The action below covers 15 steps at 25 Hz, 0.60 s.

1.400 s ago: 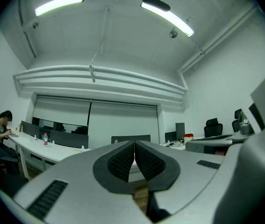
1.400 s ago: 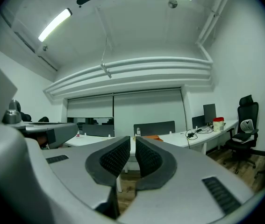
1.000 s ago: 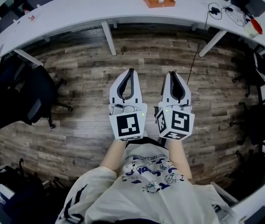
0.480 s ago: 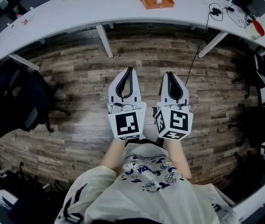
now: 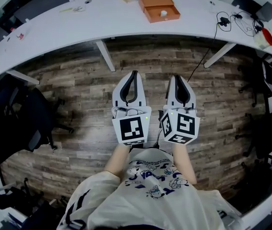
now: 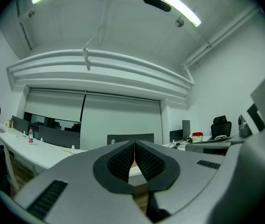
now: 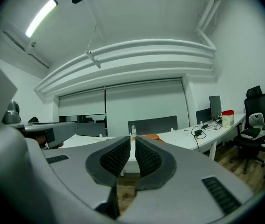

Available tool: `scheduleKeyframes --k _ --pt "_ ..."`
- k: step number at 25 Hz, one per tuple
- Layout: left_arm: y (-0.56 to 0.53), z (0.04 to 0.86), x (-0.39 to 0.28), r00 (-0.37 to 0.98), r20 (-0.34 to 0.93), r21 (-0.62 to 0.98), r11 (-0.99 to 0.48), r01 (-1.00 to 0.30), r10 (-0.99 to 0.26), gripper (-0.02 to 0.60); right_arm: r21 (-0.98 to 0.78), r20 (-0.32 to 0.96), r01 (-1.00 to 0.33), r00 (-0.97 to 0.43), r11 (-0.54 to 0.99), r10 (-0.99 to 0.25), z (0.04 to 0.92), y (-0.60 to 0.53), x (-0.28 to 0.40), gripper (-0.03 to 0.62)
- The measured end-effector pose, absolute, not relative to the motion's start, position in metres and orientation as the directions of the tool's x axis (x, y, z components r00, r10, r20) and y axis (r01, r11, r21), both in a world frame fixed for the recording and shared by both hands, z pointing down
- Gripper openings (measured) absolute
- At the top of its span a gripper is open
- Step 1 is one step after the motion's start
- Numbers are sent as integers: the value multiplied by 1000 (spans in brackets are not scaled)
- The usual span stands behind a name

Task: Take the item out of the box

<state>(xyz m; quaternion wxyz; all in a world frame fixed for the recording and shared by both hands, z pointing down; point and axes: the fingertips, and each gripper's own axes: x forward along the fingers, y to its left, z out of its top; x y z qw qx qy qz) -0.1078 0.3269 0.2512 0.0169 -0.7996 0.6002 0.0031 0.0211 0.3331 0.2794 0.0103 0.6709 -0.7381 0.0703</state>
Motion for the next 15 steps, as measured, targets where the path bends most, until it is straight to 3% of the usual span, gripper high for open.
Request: scheduleKeyframes --k 15 --pt "197 248 -100 349 -50 22 -350 -937 -936 18 -101 131 -995 -16 3 -991 281 213 27 54"
